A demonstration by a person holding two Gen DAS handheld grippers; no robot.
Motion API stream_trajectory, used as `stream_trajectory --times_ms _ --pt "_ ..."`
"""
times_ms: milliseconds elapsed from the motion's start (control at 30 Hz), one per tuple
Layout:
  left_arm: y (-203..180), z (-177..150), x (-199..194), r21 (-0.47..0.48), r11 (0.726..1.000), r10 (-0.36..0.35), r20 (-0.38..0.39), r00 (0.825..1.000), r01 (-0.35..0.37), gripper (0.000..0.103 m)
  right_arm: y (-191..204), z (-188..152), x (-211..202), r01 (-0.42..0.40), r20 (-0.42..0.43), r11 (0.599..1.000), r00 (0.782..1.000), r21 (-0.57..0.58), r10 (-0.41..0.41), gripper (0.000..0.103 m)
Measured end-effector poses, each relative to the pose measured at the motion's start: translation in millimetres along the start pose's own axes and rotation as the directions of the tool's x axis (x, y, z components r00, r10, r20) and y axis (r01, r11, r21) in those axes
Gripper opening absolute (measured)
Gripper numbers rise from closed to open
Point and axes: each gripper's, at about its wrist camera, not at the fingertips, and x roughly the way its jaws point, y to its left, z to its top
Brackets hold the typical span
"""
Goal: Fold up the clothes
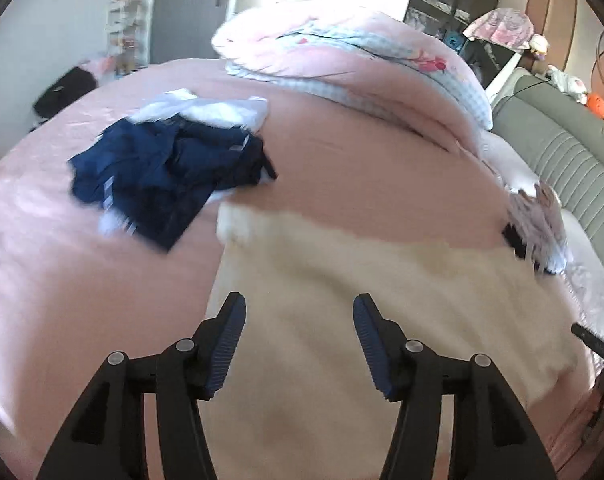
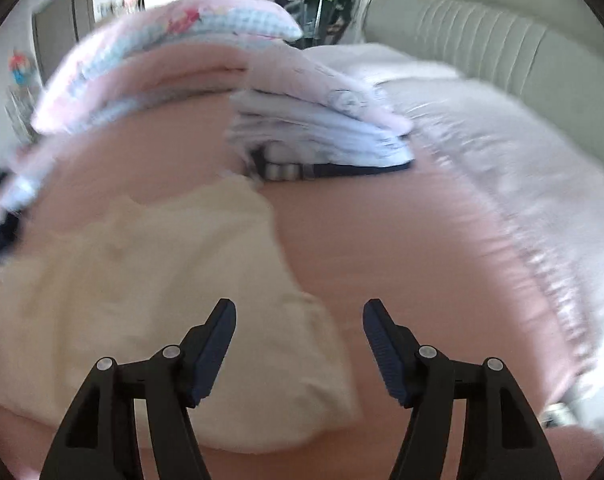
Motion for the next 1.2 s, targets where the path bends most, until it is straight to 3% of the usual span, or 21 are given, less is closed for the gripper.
stream_trajectory --times_ms 67,133,167,200,267,333,400,467,500,567,633,667,700,767,833,867,900,933,1000,1133,1200 --pt "7.4 -22.8 -13.9 0.026 0.995 0.098 -0.054 0.994 -0.097 0.053 7.0 -4.9 15.3 0.06 -0.064 0.996 0.996 -0.068 -0.064 0.066" --pt "23.1 -38.1 -13.0 0.057 0.969 0.244 -0.11 0.964 -0.239 0.053 1.7 -20.8 33.1 0.1 -0.15 0.988 0.982 -0.119 -0.118 0.066" --pt "35.7 -43.5 -16.0 0.043 0.954 0.298 -0.124 0.946 -0.295 0.053 -5.9 -22.9 31.6 0.096 -0.149 0.99 0.983 -0.099 -0.11 0.066" --pt "52.3 -47.5 -23.0 -0.024 0.95 0.307 -0.13 0.943 -0.312 0.053 -13.8 -24.7 29.6 0.091 -0.145 0.993 0.984 -0.075 -0.101 0.068" --pt "84.9 -54.4 -44.6 -0.208 0.95 0.214 -0.106 0.971 -0.232 0.053 -24.7 -27.7 20.0 0.153 -0.118 0.985 0.98 -0.078 -0.162 0.071" --pt "106.9 -64.5 -55.2 -0.346 0.936 0.044 -0.08 0.996 -0.069 0.053 -33.6 -28.1 4.1 0.142 -0.084 0.99 0.986 -0.02 -0.144 0.071" --pt "119.9 -79.9 -61.0 -0.472 0.874 -0.162 -0.061 0.985 0.115 0.053 -40.8 -27.4 -17.6 0.113 -0.033 0.993 0.993 0.043 -0.112 0.071" --pt "117.5 -97.4 -62.3 -0.551 0.811 -0.27 -0.055 0.961 0.196 0.053 -49.3 -37.5 -25.0 -0.083 -0.061 0.979 0.993 0.186 0.096 0.073" --pt "113.1 -104.6 -59.9 -0.574 0.788 -0.311 -0.06 0.949 0.222 0.053 -53.5 -42.8 -28.4 -0.18 -0.065 0.949 0.977 0.26 0.203 0.073" --pt "100.6 -107.2 -47.8 -0.588 0.77 -0.356 -0.071 0.932 0.25 0.053 -54.8 -55.5 -24.5 -0.317 -0.088 0.866 0.922 0.387 0.377 0.073" --pt "91.6 -99.9 -39.1 -0.567 0.779 -0.354 -0.046 0.934 0.267 0.053 -47.7 -70.7 -8.2 -0.384 -0.137 0.78 0.851 0.495 0.507 0.073" --pt "88.9 -96.6 -37.3 -0.57 0.774 -0.348 -0.022 0.937 0.275 0.053 -43.8 -69.1 -3.2 -0.376 -0.141 0.78 0.853 0.501 0.502 0.073" --pt "87.8 -96.0 -33.2 -0.583 0.764 -0.342 -0.005 0.94 0.275 0.053 -42.1 -62.7 -1.4 -0.36 -0.12 0.79 0.873 0.497 0.473 0.073" --pt "86.3 -96.8 -22.1 -0.611 0.744 -0.328 0.017 0.945 0.269 0.053 -41.4 -51.2 4.2 -0.361 -0.063 0.781 0.89 0.509 0.452 0.073" --pt "78.2 -97.2 -20.8 -0.582 0.774 -0.283 0.031 0.959 0.248 0.051 -38.3 -45.0 15.7 -0.348 -0.046 0.777 0.9 0.524 0.434 0.072" --pt "73.6 -95.5 -21.7 -0.554 0.8 -0.261 0.021 0.965 0.229 0.045 -35.3 -45.0 24.7 -0.333 -0.059 0.778 0.902 0.534 0.427 0.068" --pt "69.6 -92.9 -20.2 -0.517 0.83 -0.244 -0.006 0.97 0.206 0.016 -30.4 -45.8 22.7 -0.29 -0.059 0.805 0.926 0.517 0.372 0.054" --pt "67.0 -89.6 -17.8 -0.484 0.853 -0.243 -0.038 0.969 0.194 0.01 -22.9 -44.4 17.8 -0.25 -0.058 0.846 0.948 0.47 0.312 0.036" --pt "67.0 -79.0 -23.1 -0.437 0.878 -0.238 -0.049 0.97 0.194 0.009 -5.7 -41.4 7.6 -0.183 -0.067 0.929 0.974 0.323 0.215 0.012" --pt "52.4 -35.8 -47.1 -0.206 0.964 -0.187 -0.062 0.98 0.17 0.009 13.0 -30.3 -41.4 -0.105 0.072 0.99 0.993 0.094 0.099 0.007" --pt "54.0 -18.3 -57.0 -0.127 0.98 -0.165 -0.079 0.983 0.154 0.009 21.2 -28.4 -63.1 -0.05 0.138 0.999 0.989 -0.004 0.05 0.007"
